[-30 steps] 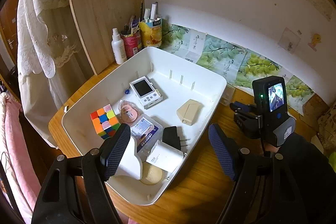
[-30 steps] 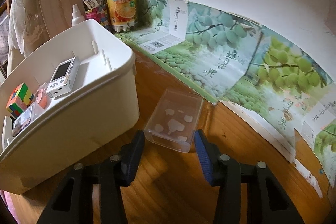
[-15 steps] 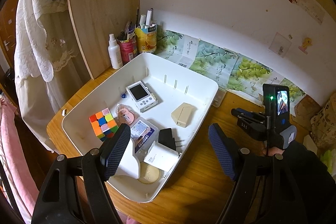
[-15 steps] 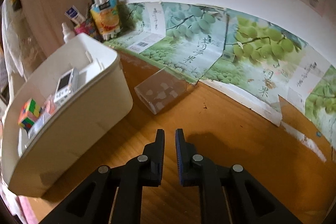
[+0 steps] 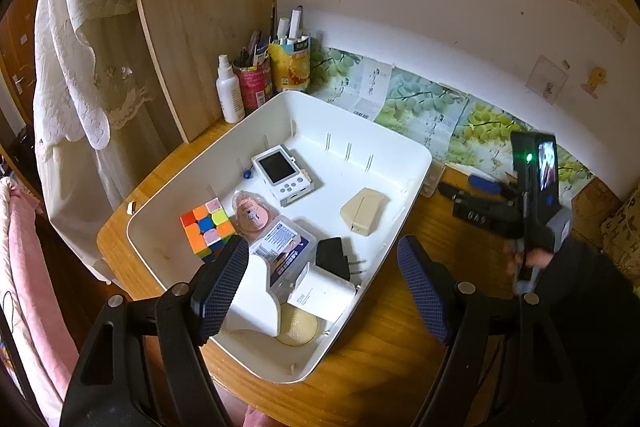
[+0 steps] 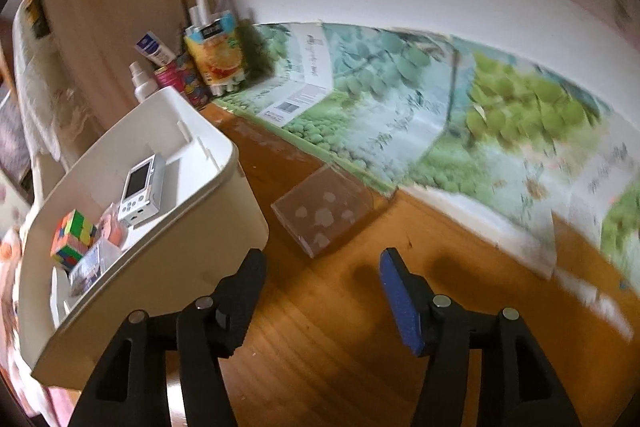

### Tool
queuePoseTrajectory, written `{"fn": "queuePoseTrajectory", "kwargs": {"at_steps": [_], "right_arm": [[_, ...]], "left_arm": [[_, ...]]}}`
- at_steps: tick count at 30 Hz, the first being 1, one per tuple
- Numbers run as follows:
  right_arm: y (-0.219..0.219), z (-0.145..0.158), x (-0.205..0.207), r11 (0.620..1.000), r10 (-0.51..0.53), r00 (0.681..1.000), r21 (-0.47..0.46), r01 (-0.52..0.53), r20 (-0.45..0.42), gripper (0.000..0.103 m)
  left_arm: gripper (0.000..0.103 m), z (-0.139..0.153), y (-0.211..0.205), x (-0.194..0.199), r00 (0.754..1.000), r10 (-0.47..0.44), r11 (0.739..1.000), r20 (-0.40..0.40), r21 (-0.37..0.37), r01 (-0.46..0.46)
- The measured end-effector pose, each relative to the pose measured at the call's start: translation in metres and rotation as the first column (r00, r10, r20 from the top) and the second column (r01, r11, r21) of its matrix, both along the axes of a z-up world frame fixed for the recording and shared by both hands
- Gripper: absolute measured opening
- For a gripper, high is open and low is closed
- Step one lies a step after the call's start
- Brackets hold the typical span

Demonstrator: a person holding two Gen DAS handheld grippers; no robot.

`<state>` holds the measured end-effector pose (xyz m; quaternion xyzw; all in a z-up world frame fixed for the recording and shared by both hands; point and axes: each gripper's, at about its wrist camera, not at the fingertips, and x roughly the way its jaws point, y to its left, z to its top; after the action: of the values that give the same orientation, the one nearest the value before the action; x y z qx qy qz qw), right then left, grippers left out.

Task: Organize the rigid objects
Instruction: 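Lower the right tool around the clear plastic box and close on it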

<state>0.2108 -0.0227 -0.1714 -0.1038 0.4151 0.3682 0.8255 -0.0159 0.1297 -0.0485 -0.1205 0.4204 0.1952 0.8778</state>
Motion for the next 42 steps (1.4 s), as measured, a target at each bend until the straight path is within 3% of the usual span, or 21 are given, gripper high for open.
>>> {"fn": "queuePoseTrajectory", "kwargs": {"at_steps": [8,14,20,32,42], "right_arm": [[0.006,0.015,0.023,0.988,0.155,0.984,-0.020,-0.154,0.092,0.079],[0.017,0.018,0.031,0.964,0.263,0.954,-0.090,-0.252,0.148,0.080],[0.028,0.008,0.035,0.939,0.327,0.935,-0.155,-0.306,0.140,0.080],[0.041,-0.015,0.037,0.922,0.354,0.928,-0.214,-0.324,0.118,0.082],[0.053,-0.020,0.046,0.921,0.357,0.931,-0.196,-0.337,0.078,0.082]], "left_arm": [[0.080,-0.011,0.002,0.003,0.999,0.015,1.000,-0.038,-0.020,-0.016],[0.080,-0.017,0.002,0.005,0.998,0.021,0.999,-0.059,-0.027,-0.022],[0.080,-0.022,0.004,0.006,0.997,0.031,0.999,-0.078,-0.033,-0.033],[0.080,-0.024,0.010,0.009,0.995,0.041,0.998,-0.088,-0.038,-0.044],[0.080,-0.020,0.015,0.009,0.995,0.061,0.997,-0.079,-0.033,-0.064]]}}
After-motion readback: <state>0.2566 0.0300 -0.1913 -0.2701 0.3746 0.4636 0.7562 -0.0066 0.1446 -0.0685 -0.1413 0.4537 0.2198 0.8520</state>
